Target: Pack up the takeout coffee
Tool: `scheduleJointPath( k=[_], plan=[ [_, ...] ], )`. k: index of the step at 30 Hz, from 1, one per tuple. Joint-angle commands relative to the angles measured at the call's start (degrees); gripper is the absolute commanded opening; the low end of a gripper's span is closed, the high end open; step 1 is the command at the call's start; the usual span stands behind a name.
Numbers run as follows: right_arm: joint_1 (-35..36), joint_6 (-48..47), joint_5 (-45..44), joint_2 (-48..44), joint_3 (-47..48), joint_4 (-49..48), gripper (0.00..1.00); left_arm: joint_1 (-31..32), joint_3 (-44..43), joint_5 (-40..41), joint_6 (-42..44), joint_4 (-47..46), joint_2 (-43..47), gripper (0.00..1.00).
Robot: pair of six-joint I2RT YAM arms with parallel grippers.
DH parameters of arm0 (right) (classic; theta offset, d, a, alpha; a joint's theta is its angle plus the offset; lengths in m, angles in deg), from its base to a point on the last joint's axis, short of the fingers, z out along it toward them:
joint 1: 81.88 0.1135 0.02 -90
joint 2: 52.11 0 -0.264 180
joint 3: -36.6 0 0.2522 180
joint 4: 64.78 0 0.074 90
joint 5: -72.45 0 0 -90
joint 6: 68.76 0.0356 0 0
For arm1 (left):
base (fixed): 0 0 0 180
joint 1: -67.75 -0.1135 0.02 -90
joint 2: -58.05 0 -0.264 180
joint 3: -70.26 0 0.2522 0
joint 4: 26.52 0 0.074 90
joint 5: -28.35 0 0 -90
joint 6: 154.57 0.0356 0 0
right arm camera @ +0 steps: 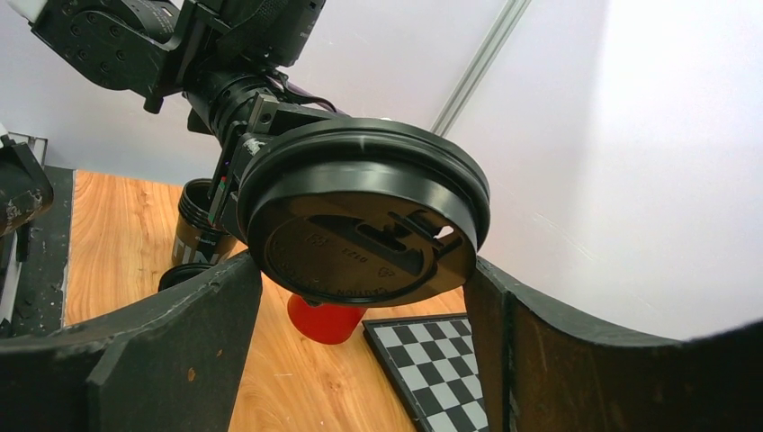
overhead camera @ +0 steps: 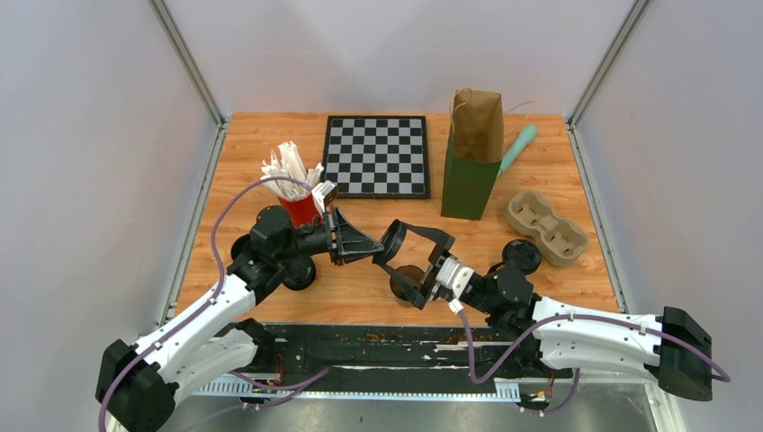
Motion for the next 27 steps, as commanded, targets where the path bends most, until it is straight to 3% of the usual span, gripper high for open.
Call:
scheduleJointPath(
  k=[1, 9, 13, 20, 23, 27],
  plan=[
    [0.58, 0.33, 0.61, 0.40, 1.69, -2.70, 0.77, -0.13, 0.38, -0.13, 0.51, -0.48, 1.25, 0.00],
    [0.92, 0.15, 0.07, 0.72, 1.62, -2.08, 0.74, -0.12, 0.10, 0.31, 0.99, 0.41, 1.58, 0.00],
    [0.99, 0.24, -0.18, 0.82, 1.59, -1.56, 0.74, -0.18, -0.42, 0.47, 2.27, 2.17, 1.67, 0.11],
    [1.10, 2.22, -2.56, -0.48, 1.24, 1.14, 0.73, -0.18, -0.99, 1.96, 5.50, 6.48, 2.44, 0.41],
    [1.14, 4.01, -3.88, -2.03, 0.89, 4.56, 0.73, -0.17, -1.66, 3.70, 8.22, 9.71, 2.88, 0.52],
    [1.10, 8.12, -6.36, -5.60, 1.32, 12.76, 0.73, -0.26, -4.11, 7.18, 15.61, 16.61, 3.42, 0.60]
  ],
)
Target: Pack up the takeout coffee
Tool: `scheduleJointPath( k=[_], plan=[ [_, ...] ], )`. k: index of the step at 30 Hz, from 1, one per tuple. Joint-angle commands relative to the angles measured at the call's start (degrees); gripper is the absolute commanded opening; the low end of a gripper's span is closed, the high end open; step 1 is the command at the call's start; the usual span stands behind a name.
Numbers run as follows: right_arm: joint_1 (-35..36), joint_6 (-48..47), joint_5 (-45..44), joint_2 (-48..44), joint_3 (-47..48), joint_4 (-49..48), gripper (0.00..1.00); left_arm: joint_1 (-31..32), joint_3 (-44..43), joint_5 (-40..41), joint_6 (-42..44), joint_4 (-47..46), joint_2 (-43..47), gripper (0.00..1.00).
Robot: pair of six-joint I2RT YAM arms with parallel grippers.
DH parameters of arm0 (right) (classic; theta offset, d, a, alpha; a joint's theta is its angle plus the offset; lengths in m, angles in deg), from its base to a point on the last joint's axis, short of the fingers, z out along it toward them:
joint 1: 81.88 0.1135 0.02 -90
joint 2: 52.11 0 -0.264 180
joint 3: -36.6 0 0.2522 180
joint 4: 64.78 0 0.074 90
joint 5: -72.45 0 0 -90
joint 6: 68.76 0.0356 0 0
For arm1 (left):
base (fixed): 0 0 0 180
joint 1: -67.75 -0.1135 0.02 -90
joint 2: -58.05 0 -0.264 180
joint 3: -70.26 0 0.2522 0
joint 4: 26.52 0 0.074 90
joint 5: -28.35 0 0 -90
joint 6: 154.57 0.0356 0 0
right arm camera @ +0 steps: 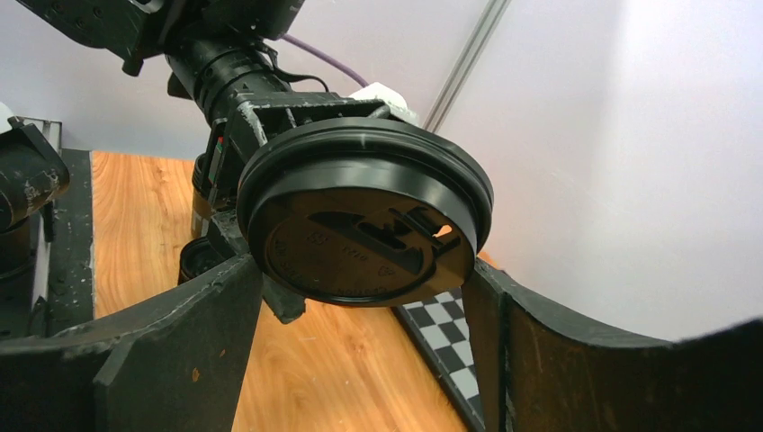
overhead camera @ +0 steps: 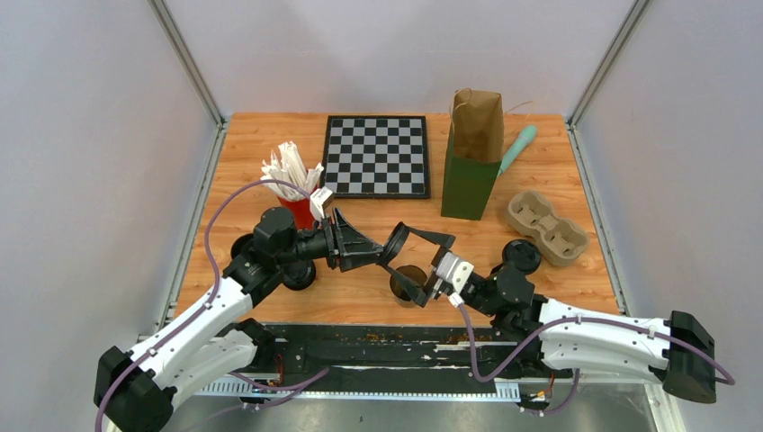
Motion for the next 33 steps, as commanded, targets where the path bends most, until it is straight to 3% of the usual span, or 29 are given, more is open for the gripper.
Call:
scheduleJointPath(
  k=[1, 5, 11, 16, 23, 33],
  plan=[
    [0.39, 6.62, -4.22, -4.49, 1.65, 10.30, 0.73, -0.29, -4.97, 5.35, 11.29, 9.61, 1.44, 0.62],
    [0.38, 13.73, -8.30, -7.85, 5.02, 24.56, 0.73, -0.47, -12.73, 16.00, 25.04, 25.17, 1.69, 0.70],
    [0.36, 26.48, -14.92, -6.16, 15.07, 49.63, 0.72, -0.47, -21.01, 36.53, 40.61, 42.94, 4.28, 0.98],
    [0.24, 37.30, -18.38, 2.90, 27.54, 71.53, 0.72, -0.49, -20.50, 49.36, 47.60, 46.34, 10.90, 1.00],
    [-1.18, 46.42, -14.31, 16.21, 41.40, 94.19, 0.72, -0.47, -17.16, 54.16, 54.75, 46.36, 19.48, 1.00],
    [-6.90, 45.25, -4.88, 28.73, 51.85, 105.73, 0.73, -0.47, -11.79, 54.69, 58.35, 44.64, 25.05, 1.00]
  ],
)
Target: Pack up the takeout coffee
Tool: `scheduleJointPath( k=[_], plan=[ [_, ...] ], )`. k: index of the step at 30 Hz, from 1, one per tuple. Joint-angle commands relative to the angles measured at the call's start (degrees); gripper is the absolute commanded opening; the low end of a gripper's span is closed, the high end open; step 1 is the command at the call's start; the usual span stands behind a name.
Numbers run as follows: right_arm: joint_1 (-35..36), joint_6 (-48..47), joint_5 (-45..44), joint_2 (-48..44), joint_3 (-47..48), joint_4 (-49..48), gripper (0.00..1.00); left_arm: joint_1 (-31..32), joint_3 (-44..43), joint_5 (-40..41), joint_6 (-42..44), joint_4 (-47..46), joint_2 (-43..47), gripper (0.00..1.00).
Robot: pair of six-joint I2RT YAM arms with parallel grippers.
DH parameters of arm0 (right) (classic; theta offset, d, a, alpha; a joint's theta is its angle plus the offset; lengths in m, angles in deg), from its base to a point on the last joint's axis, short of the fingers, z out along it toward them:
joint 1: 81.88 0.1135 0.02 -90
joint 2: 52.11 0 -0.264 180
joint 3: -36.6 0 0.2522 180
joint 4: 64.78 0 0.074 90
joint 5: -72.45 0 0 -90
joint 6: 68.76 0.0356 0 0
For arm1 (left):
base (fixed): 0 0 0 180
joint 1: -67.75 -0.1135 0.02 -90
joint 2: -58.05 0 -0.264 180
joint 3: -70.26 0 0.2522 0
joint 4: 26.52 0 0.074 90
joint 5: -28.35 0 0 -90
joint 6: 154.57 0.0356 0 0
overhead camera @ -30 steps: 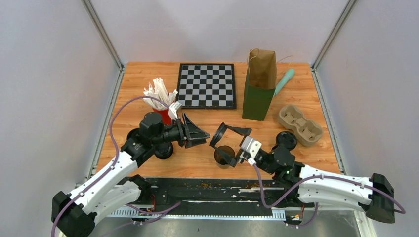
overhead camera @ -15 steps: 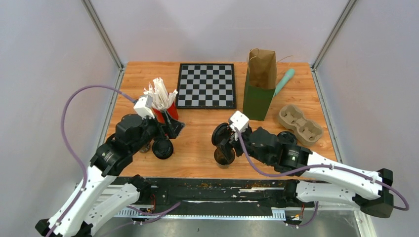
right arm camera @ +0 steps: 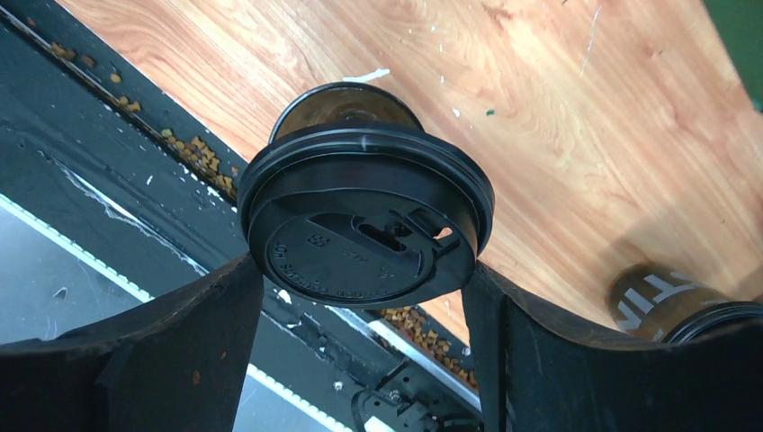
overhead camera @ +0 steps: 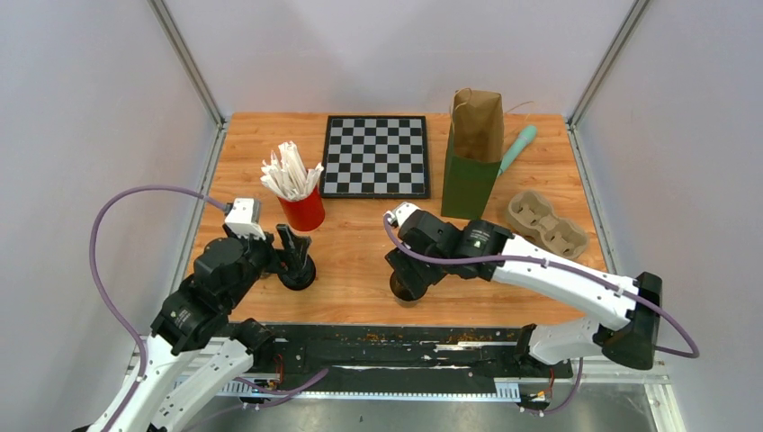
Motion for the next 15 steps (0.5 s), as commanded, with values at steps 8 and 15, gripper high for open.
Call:
scheduleJointPath(
  k=[8, 15],
  plan=[
    [-4.60, -3.13, 8.84, 11.25, 8.64, 6.50, 0.74, -0.19, 4.42, -0.16, 4.03, -4.66, 6.23, 1.00],
    [-5.54, -5.63, 12.97, 18.00, 13.09, 10.30, 0.74, -0.22, 4.77, 0.81, 3.81, -3.98, 8.29, 1.00]
  ],
)
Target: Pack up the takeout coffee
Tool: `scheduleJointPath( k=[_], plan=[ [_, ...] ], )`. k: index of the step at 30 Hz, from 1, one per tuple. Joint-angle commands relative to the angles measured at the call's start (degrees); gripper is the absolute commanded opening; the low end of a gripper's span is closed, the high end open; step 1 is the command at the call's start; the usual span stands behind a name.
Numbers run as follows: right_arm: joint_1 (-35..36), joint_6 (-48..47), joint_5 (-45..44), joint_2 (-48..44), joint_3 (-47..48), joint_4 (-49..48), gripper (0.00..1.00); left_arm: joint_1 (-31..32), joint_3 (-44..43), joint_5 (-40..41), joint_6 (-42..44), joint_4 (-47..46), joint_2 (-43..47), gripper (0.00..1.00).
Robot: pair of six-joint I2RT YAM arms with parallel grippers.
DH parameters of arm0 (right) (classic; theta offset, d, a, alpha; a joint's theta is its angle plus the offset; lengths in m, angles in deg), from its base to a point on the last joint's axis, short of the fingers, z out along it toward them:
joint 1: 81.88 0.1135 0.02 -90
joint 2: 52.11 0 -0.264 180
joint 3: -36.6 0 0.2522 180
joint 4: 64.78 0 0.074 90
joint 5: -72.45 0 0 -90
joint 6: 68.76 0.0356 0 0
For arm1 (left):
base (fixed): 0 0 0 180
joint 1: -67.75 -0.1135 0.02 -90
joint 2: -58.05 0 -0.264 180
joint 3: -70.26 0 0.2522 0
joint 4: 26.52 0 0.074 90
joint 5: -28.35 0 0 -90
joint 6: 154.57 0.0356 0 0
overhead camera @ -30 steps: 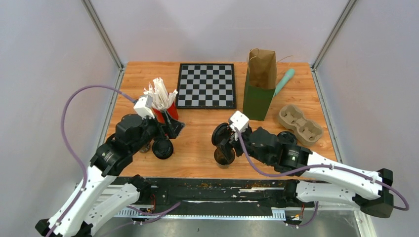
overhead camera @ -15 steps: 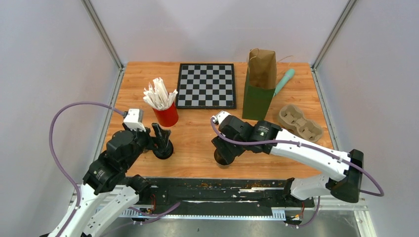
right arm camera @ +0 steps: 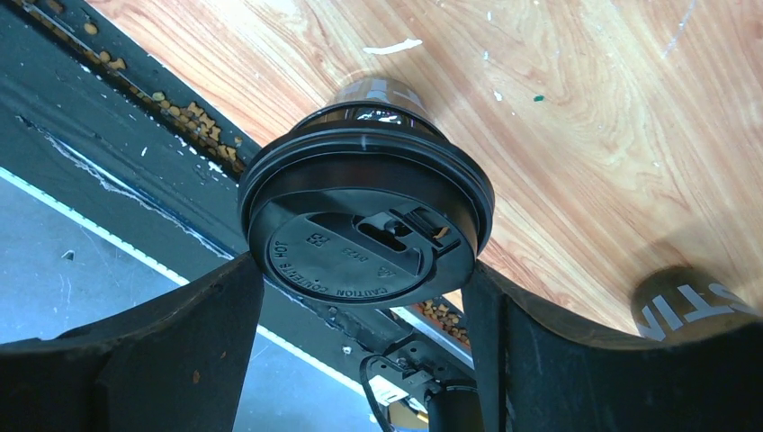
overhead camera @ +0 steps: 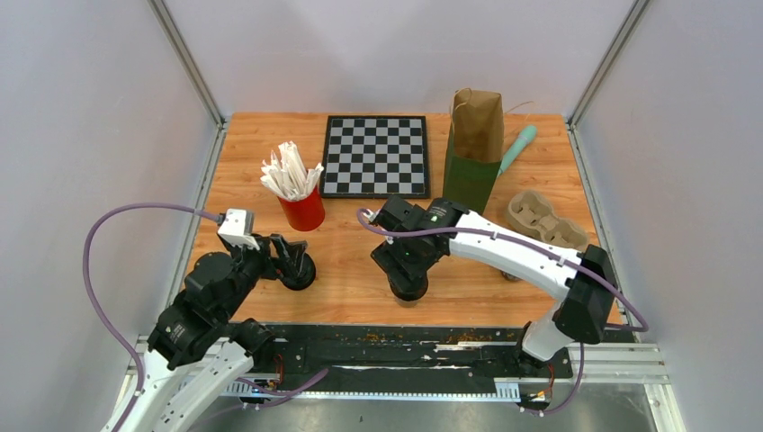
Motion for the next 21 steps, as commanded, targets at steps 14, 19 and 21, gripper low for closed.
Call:
scheduleJointPath(
  k=[14, 19, 21],
  plan=[
    [-1.21, -3.24, 4.62, 7.27, 5.39, 5.10, 0.76, -0.21, 0.18, 0.74, 1.22, -2.08, 1.66, 1.00],
    [-1.56, -3.52, 5.06, 8.28, 4.91, 3.90, 0.77, -0.23, 0.19, 0.54, 1.24, -2.09, 1.51, 1.00],
    [-1.73, -3.52, 5.46, 8.39, 4.47, 2.97, 0.77, -0.25, 0.16, 0.37, 1.25, -2.05, 1.55, 1.00]
  ],
)
